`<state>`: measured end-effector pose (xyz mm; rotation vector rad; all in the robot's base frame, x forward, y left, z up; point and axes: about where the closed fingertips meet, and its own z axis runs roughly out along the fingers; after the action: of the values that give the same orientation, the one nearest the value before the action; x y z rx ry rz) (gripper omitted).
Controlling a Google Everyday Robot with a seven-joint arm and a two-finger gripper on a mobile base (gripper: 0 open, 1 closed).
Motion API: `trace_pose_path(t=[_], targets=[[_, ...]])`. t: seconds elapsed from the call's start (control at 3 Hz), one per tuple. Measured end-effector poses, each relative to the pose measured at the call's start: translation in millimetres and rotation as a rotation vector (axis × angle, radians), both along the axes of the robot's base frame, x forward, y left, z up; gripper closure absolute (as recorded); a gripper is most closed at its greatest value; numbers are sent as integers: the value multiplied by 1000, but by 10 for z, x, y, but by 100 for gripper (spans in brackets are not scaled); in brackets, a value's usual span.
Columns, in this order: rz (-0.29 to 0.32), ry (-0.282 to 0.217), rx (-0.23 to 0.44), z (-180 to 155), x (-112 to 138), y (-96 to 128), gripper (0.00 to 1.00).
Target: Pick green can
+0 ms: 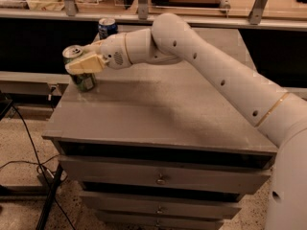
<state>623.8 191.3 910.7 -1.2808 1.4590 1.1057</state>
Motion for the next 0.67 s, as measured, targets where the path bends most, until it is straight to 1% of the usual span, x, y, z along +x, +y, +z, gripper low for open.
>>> trace_pose_path(t=[0.33,0.67], targets=[[6,1,0,-2,-16,30,72],[1,0,6,17,-23,25,96]])
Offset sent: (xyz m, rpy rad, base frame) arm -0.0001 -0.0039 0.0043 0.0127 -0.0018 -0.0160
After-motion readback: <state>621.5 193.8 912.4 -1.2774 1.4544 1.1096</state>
